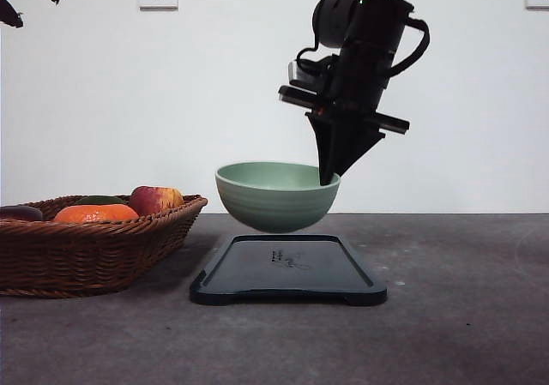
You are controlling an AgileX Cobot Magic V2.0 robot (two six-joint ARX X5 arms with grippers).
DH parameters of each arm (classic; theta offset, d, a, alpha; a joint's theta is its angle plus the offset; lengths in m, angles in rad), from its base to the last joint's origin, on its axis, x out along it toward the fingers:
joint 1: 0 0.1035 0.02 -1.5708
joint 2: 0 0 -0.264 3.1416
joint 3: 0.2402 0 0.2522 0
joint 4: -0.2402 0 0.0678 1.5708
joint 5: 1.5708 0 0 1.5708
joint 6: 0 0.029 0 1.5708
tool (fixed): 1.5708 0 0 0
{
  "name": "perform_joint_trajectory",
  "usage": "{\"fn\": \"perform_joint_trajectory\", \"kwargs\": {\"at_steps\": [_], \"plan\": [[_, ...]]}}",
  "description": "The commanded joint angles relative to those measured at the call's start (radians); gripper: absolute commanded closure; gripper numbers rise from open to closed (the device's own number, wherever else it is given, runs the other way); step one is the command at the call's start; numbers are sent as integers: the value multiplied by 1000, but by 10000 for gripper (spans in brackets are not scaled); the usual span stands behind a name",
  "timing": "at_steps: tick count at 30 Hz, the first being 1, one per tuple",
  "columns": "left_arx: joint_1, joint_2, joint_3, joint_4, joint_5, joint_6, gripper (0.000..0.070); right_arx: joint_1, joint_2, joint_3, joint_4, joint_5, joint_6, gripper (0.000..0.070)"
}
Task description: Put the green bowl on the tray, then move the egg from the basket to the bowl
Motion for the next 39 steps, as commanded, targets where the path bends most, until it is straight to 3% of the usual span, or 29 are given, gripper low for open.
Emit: {"fn": "perform_joint_trajectory", "kwargs": {"at_steps": [1,10,11,15,22,25,29,36,39], "plan": [[-1,6,23,6,5,-1,268,8,41,24,8,4,10,700],[-1,6,23,6,5,-1,268,8,97,24,1,33,14,695],[-1,6,23,6,5,-1,268,8,100,24,1,32,13,673],[-1,6,23,5,5,-1,268,10,98,31,-9,21,13,470],[-1,6,23,9,5,-1,268,12,21,106,-74,33,14,445],[-1,6,23,13,5,0,268,24,-44,88,-68,92,14,445],[-1,6,23,14,5,0,268,48,-159,-46,54,157,14,446],[-1,6,23,10,5,-2,268,80,-436,-470,418,97,14,447],[-7,6,23,12,5,-31,268,83,-551,-631,515,93,14,447]]}}
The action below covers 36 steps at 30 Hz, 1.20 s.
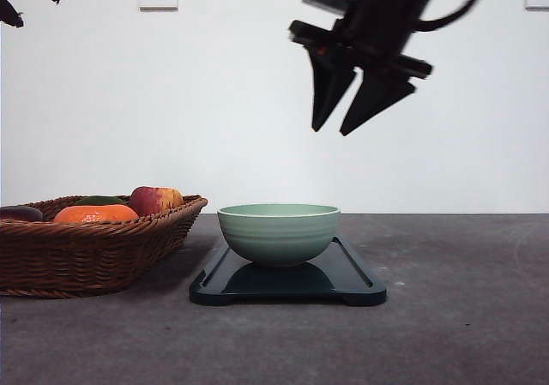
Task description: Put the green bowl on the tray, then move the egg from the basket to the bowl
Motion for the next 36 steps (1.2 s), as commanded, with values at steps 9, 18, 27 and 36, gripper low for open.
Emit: {"fn": "perform_joint_trajectory", "kwargs": {"at_steps": [9,18,27,36], "plan": [[-30,7,23,9,5,-57,266,-1,-367,-410,192,-6,3,447],[-37,22,27,6,-24,-176,111,-1,-643,-618,190,4,5,447],[-71,202,134,-74,-125,-209,157,-1,-694,-626,202,7,4,447],[-147,488,304,-116,-288,-189,280,-1,-694,-626,203,7,7,447]]}}
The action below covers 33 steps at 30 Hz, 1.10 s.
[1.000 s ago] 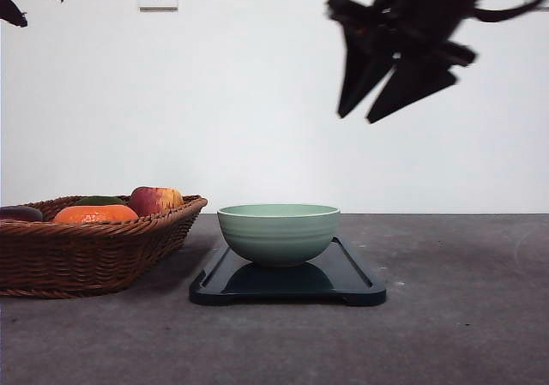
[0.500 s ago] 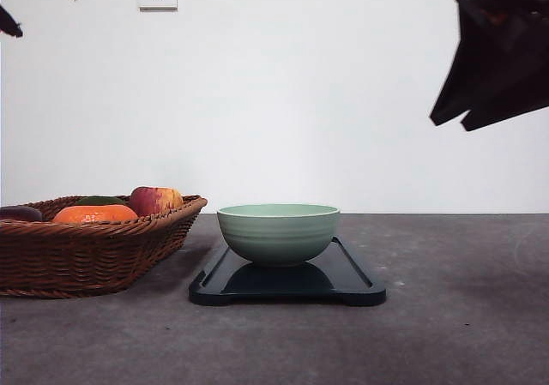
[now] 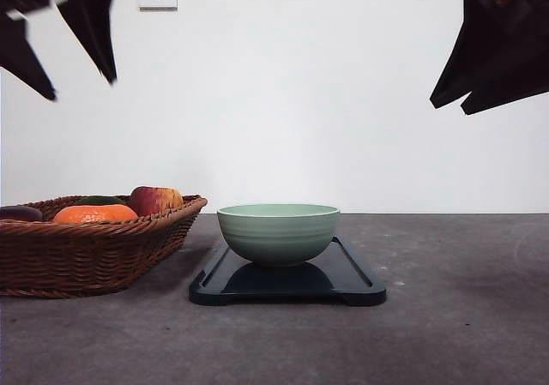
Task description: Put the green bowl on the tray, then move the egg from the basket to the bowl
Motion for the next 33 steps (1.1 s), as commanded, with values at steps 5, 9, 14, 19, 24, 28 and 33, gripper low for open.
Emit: {"fn": "perform_joint_trajectory", "kwargs": {"at_steps": [5,9,14,19,24,28,33], "plan": [[-22,161,78,26,-97,34,270,6,6,7,13,1,8,447],[-22,246,97,39,-100,38,268,6,6,7,13,1,8,447],[-20,325,97,64,-112,38,268,6,6,7,13,1,7,447],[-20,381,97,92,-124,37,268,6,6,7,13,1,8,447],[-20,430,97,99,-125,37,268,6,6,7,12,1,8,447],[-20,455,97,104,-125,37,268,6,6,7,12,2,12,447],[-19,467,97,105,-125,37,268,6,6,7,13,2,15,447]]}}
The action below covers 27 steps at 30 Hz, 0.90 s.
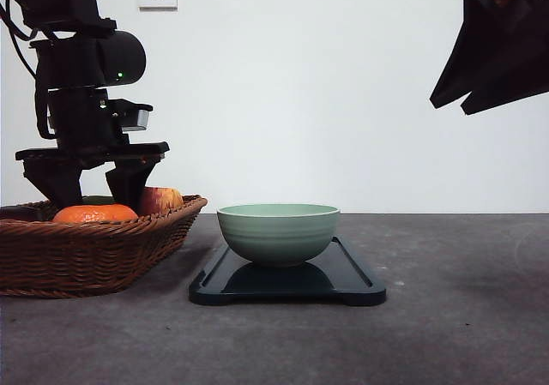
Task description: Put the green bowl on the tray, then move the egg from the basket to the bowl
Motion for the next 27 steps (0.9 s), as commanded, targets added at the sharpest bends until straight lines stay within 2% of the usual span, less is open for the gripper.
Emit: {"fn": "perform_joint_trajectory", "kwargs": {"at_steps": [1,14,16,18,20,27], "plan": [[-2,29,25,5,-5,10,269,6,6,7,13,2,14,447],[-2,42,25,-2,-5,9,278,6,6,7,13,4,14,447],[-2,42,25,-2,-5,9,314,6,6,7,13,4,14,447],[-2,42,25,-3,-5,9,425,6,6,7,13,4,14,447],[-2,42,25,-4,-5,9,484,6,6,7,13,5,14,447],[-2,41,25,-9,-5,9,488,6,6,7,12,5,14,447]]}}
